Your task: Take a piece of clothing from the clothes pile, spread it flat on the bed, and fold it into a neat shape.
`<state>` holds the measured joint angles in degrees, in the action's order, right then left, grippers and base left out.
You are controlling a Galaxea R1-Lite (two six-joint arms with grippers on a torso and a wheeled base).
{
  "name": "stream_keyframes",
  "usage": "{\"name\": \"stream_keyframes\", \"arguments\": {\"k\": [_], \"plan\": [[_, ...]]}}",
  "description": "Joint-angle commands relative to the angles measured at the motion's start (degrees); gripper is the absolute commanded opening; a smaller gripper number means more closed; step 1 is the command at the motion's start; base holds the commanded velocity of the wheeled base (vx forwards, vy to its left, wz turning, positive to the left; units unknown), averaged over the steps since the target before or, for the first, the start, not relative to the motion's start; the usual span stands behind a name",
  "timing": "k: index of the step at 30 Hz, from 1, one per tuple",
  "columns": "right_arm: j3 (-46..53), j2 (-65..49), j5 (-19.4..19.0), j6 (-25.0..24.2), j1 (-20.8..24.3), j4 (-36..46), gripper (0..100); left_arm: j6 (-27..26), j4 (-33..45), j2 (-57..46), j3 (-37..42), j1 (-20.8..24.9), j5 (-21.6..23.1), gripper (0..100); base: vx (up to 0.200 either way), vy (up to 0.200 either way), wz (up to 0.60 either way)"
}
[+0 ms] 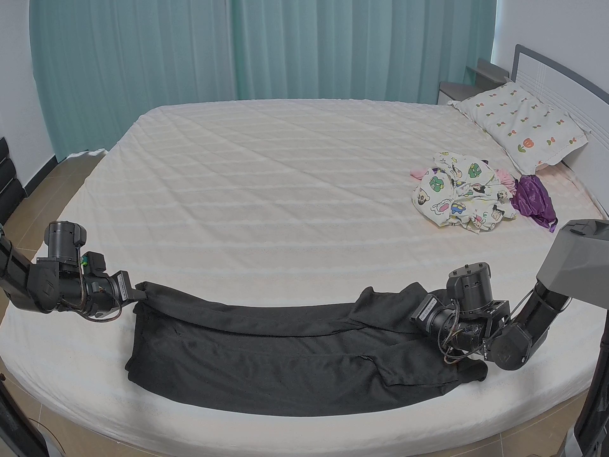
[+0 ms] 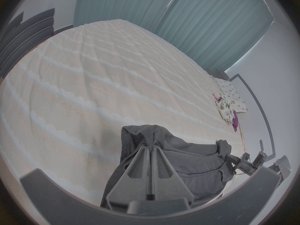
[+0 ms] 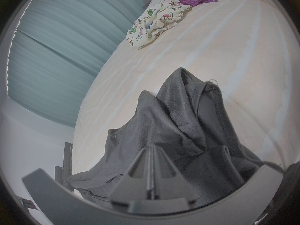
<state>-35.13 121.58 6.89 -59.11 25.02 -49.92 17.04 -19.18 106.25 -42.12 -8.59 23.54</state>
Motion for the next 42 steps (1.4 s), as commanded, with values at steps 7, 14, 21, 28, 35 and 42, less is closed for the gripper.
{"name": "stream_keyframes", "arguments": {"k": [7,14,21,28,35,42], "plan": [[0.94,-1.69,-0.03,0.14,0.03,0.35,0,0.01,-0.07,0.09,-0.07,-0.02,0.01,0,0.0,0.0,0.0],[1.47,-1.17,-0.56,0.05,-0.05,0.35,100,0.01,0.02,0.09,-0.07,-0.02,0.01,0,0.0,0.0,0.0],[1.38,-0.73,-0.82,-0.57,-0.05,-0.09,100,0.01,0.02,0.09,-0.07,-0.02,0.01,0,0.0,0.0,0.0],[-0.29,0.85,-1.17,-2.76,-0.76,-0.44,100,0.01,0.02,0.18,-0.07,-0.02,0.01,0,0.0,0.0,0.0],[-0.9,1.56,-0.74,-2.5,-0.67,-0.53,0,0.01,0.02,0.09,-0.07,-0.02,0.01,0,0.0,0.0,0.0],[0.42,-0.2,-0.12,-2.59,-0.14,-0.7,0,0.01,-0.07,0.18,-0.07,-0.02,0.01,0,0.0,0.0,0.0]]}}
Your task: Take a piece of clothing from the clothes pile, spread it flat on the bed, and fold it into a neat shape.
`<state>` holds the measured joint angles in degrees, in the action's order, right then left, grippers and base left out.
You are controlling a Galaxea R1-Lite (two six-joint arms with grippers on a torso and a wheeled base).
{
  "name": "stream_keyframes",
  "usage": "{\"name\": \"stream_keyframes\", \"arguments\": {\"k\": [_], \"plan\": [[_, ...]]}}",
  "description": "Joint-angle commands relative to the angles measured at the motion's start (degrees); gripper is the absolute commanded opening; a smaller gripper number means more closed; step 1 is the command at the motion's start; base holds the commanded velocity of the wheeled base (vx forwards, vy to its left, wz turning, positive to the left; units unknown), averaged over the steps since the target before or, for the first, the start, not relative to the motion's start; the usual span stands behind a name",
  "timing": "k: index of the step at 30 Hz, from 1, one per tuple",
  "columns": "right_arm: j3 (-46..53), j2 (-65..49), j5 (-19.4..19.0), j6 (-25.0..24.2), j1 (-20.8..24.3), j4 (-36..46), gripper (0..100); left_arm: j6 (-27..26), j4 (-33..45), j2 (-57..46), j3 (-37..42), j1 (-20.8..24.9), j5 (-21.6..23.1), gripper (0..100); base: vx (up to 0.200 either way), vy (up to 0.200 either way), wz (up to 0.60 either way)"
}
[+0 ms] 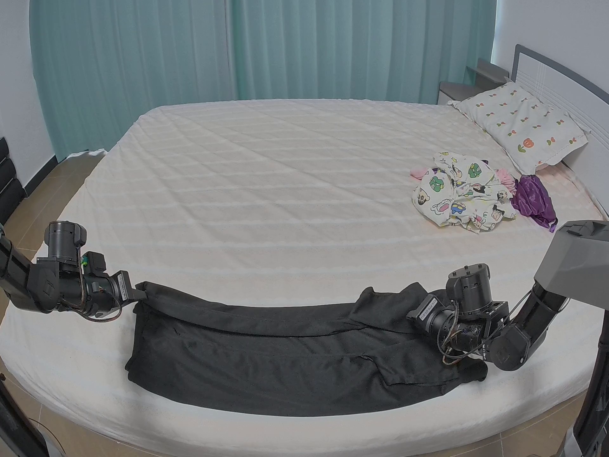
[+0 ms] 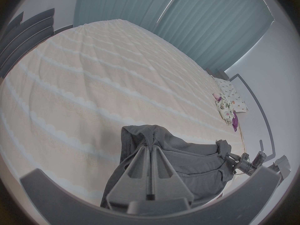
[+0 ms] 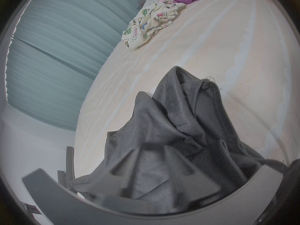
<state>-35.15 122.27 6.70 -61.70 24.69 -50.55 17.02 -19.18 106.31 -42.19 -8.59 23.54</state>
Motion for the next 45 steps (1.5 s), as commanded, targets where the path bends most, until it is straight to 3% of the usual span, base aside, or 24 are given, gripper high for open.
{"name": "stream_keyframes", "arguments": {"k": [1,18,28,37,43,44,45], "plan": [[0.43,-0.89,0.06,0.0,0.19,-0.07,0,0.03,-0.07,0.12,0.0,-0.02,0.01,0,0.0,0.0,0.0],[2.45,-4.85,-1.08,1.23,-2.01,-3.23,0,1.26,-2.53,0.03,0.36,-0.11,0.01,0,0.0,0.0,0.0],[5.35,-9.6,-10.48,4.74,-8.43,-3.32,0,1.35,-3.5,0.12,0.53,-0.11,0.01,0,0.0,0.0,0.0],[6.84,-8.1,-16.64,8.35,-11.85,-3.32,0,1.79,-3.41,0.39,0.8,-0.11,0.01,0,0.0,0.0,0.0],[6.41,-6.52,-17.69,10.46,-13.08,-3.59,0,2.93,-3.41,0.39,0.97,-0.11,0.1,0,0.0,0.0,0.0],[6.76,-6.26,-17.78,10.54,-13.08,-4.03,100,2.93,-3.41,0.39,1.32,-0.19,0.1,0,0.0,0.0,0.0],[6.84,-6.43,-17.95,10.54,-13.08,-4.11,100,2.85,-3.41,0.39,1.67,-0.19,0.1,100,0.0,0.0,0.0]]}}
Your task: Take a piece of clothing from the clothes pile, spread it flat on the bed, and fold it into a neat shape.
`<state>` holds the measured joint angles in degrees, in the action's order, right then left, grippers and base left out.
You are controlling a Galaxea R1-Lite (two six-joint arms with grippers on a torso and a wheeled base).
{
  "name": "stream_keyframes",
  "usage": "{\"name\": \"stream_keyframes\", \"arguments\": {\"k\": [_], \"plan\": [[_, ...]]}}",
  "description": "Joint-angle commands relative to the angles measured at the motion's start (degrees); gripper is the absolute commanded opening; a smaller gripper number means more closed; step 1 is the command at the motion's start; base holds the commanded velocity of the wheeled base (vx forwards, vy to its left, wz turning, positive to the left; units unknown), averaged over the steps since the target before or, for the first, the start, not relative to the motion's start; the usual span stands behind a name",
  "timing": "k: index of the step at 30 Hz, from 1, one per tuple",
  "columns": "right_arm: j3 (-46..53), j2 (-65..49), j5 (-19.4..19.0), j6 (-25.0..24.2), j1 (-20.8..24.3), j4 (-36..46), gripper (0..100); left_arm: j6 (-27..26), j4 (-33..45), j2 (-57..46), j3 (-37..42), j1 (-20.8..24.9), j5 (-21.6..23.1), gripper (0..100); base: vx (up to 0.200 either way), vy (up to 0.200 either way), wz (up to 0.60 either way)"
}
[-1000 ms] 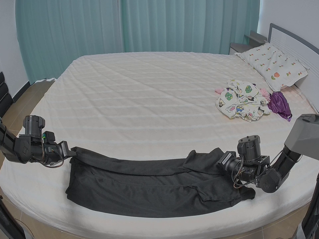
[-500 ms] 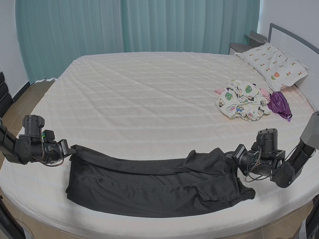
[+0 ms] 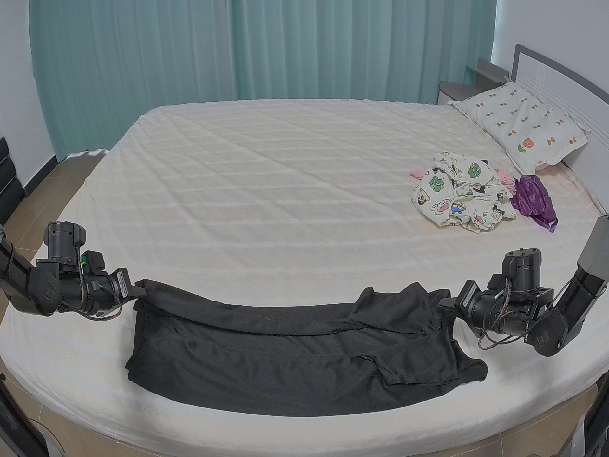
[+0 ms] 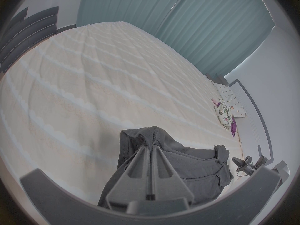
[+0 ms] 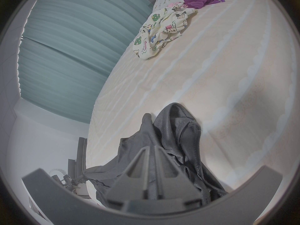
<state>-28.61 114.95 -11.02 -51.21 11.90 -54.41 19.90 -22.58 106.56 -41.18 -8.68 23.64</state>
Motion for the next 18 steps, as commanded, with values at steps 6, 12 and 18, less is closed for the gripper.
{"name": "stream_keyframes", "arguments": {"k": [6,12,18], "plan": [[2.07,-0.78,-0.14,-0.03,0.49,-0.35,100,-1.88,0.52,1.02,1.45,-2.22,-0.17,100,0.0,0.0,0.0],[4.79,-3.94,-0.14,-0.55,1.11,-0.44,100,-4.78,0.34,3.04,2.07,-3.98,-2.81,100,0.0,0.0,0.0],[8.84,-6.58,-0.23,-0.64,0.76,-1.4,100,-2.58,-0.01,0.76,5.85,-4.59,0.01,100,0.0,0.0,0.0]]}}
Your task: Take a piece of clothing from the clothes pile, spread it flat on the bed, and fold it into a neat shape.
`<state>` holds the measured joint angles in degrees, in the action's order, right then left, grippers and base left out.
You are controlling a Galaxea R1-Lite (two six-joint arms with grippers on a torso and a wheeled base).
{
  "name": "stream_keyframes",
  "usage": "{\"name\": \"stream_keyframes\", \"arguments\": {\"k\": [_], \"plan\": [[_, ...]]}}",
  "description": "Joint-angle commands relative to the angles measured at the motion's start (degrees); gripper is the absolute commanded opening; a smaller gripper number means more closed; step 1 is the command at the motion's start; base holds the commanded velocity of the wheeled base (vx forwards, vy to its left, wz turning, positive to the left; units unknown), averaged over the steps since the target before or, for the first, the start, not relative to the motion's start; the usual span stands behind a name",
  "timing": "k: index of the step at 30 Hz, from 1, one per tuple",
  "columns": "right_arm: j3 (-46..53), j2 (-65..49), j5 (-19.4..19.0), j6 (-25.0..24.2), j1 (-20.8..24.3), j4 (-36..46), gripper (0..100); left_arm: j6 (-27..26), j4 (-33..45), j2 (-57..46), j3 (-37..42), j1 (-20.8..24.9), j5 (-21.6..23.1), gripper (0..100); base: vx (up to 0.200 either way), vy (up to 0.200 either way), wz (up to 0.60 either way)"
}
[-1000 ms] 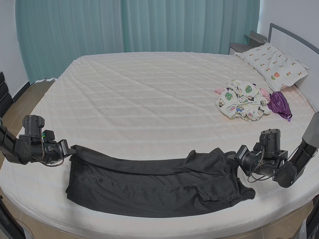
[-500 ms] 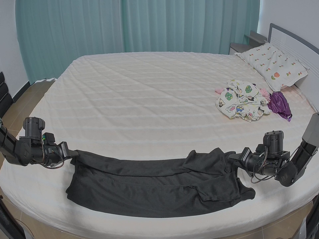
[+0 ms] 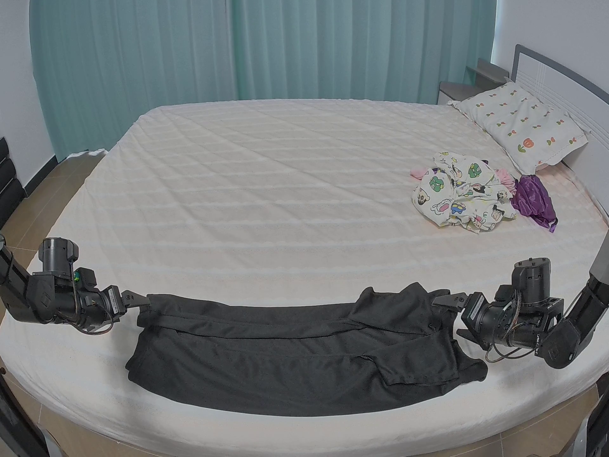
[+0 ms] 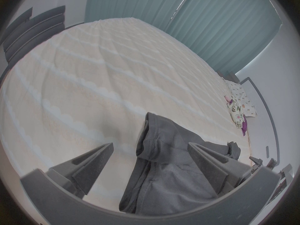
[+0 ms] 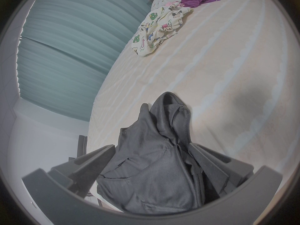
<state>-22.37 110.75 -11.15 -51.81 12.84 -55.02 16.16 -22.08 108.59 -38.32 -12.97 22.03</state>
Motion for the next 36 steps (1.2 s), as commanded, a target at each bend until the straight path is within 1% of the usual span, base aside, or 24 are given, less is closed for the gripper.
{"name": "stream_keyframes", "arguments": {"k": [1,2,3,4,5,8,12,14,19,21,24,26,27,28,31,33,36], "plan": [[3.3,-2.47,-0.1,-0.05,-0.18,-1.15,100,1.5,-0.6,-2.16,4.21,-0.3,2.76,100,0.0,0.0,0.0],[3.56,-2.47,-0.1,-0.05,-0.18,-1.32,100,1.59,-0.6,-2.42,4.65,-0.3,3.11,100,0.0,0.0,0.0],[4.7,-2.47,-0.1,-0.05,-0.18,-2.38,100,1.68,-0.77,-4.0,7.11,-0.3,4.87,100,0.0,0.0,0.0],[5.41,-2.38,-0.1,-0.13,-0.18,-3.26,100,1.68,-0.95,-4.79,8.78,-0.3,5.48,100,0.0,0.0,0.0],[6.02,-2.38,-0.1,-0.22,-0.18,-4.05,100,1.68,-1.04,-5.5,10.1,-0.3,5.83,100,0.0,0.0,0.0],[7.25,-2.21,-0.45,-1.19,-0.18,-6.68,100,1.85,-2.53,-6.46,13.79,-0.3,6.1,100,-0.2,0.0,0.0],[8.4,-2.12,-0.45,-1.63,0.0,-8.53,100,2.12,-5.26,-5.94,14.76,-0.48,5.66,100,-0.2,0.0,0.0],[8.57,-2.29,-0.45,-1.63,0.0,-8.7,100,2.56,-5.43,-5.85,15.11,-0.48,5.66,100,-0.2,0.0,0.0],[8.75,-2.38,-0.45,-1.72,0.0,-8.97,100,3.08,-5.78,-5.59,17.66,-0.3,6.18,100,0.0,0.0,0.0],[8.75,-1.94,-0.36,-1.8,0.08,-8.97,100,5.72,-6.58,-3.56,17.48,0.05,6.27,100,0.0,0.0,0.0],[8.83,-2.12,-0.36,-1.8,0.17,-8.97,100,11.17,-11.67,-1.89,17.57,0.67,6.18,100,0.0,0.0,0.0],[8.83,-2.21,-0.36,-1.8,0.17,-8.97,100,15.83,-16.07,-0.31,17.75,1.55,5.66,100,0.0,0.0,0.0],[8.92,-2.12,-0.36,-1.8,0.26,-8.97,100,16.97,-17.91,0.65,17.84,1.98,5.13,100,0.0,0.0,0.0],[8.92,-2.03,-0.36,-1.8,0.26,-8.97,100,17.5,-19.32,1.53,18.01,2.34,4.43,100,0.0,0.0,0.0],[9.01,-1.94,-0.45,-1.8,0.35,-8.97,100,17.85,-22.92,4.26,18.8,4.27,0.03,100,0.0,0.0,0.0],[9.01,-2.03,-0.45,-1.8,0.35,-9.06,100,18.02,-24.15,5.31,19.33,5.41,-1.81,100,0.0,0.0,0.0],[9.1,-2.12,-0.36,-1.8,0.35,-8.97,100,18.02,-25.47,6.1,19.95,6.29,-2.87,100,0.0,0.0,0.0]]}}
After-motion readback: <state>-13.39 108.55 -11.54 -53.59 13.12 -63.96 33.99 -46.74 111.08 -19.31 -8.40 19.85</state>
